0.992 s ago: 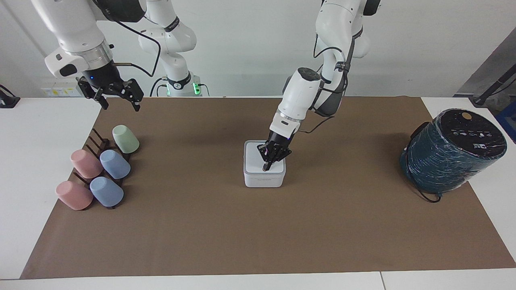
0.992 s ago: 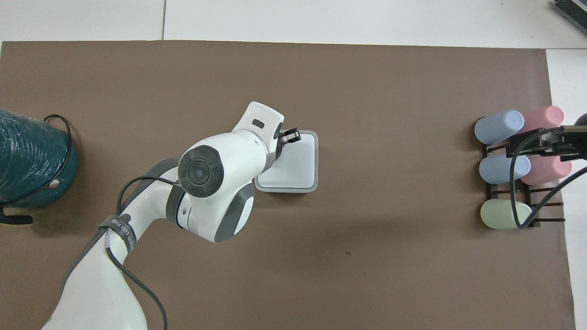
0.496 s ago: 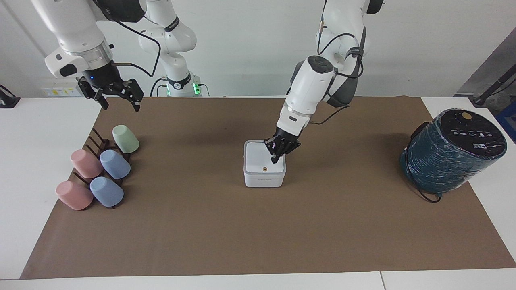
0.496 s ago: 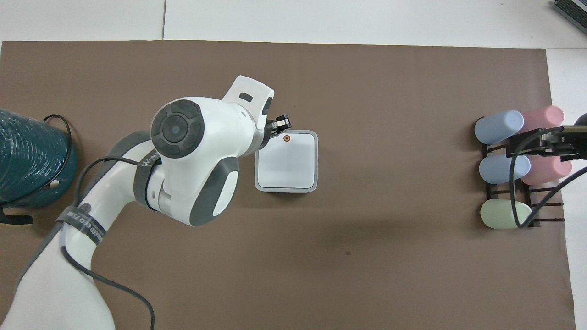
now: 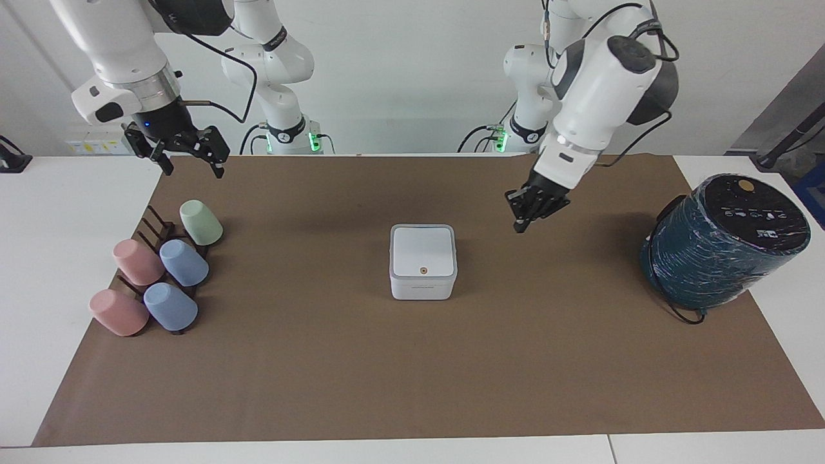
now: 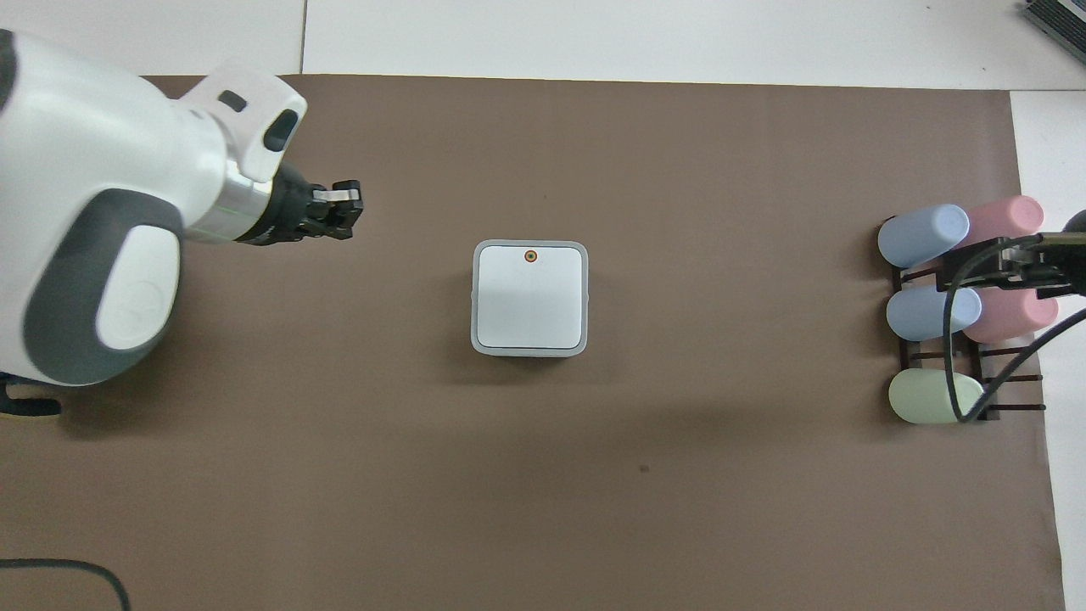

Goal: Close trash can lid

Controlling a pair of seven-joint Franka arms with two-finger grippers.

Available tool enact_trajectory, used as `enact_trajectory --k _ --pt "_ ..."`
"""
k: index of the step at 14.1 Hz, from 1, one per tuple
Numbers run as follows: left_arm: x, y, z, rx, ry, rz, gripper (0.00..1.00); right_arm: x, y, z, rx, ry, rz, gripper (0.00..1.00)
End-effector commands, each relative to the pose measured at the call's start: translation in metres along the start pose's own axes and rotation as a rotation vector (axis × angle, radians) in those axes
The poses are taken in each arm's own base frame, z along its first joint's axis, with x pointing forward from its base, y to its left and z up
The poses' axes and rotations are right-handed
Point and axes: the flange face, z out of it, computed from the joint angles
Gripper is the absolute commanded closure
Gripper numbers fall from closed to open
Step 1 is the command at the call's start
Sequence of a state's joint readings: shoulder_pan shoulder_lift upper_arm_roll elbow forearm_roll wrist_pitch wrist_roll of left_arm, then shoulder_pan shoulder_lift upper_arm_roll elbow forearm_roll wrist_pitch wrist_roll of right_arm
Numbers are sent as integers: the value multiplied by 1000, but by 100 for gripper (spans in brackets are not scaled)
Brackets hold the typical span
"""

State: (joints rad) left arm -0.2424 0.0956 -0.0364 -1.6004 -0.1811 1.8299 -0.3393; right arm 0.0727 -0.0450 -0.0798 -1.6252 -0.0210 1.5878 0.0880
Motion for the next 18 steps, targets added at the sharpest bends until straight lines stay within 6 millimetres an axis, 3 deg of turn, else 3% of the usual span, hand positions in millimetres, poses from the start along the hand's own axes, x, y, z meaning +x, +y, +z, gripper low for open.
enact_trajectory --k 1,4,8,11,12,14,16,17,18 --pt "-7 -55 -35 14 -44 93 100 -7 1 -1 8 -7 -20 0" --pt "-7 -86 -43 157 -61 213 100 -8 2 -2 9 -5 -20 0" --pt "-4 -107 -46 235 -76 327 100 -8 2 -2 9 -5 -20 0" --pt "-1 -113 -48 234 -62 350 98 -8 2 -2 9 -5 -20 0" --pt "0 -112 -48 232 -58 352 93 -8 2 -2 9 -5 -20 0" --pt "0 -110 -48 230 -51 357 48 -7 1 -1 8 -7 -20 0" --pt "2 -106 -47 224 -27 363 17 -7 1 -1 8 -7 -20 0" --pt "2 -103 -47 220 -19 365 5 -7 1 -1 8 -7 -20 0" --pt "3 -102 -46 217 -14 362 2 -8 2 -2 9 -5 -20 0"
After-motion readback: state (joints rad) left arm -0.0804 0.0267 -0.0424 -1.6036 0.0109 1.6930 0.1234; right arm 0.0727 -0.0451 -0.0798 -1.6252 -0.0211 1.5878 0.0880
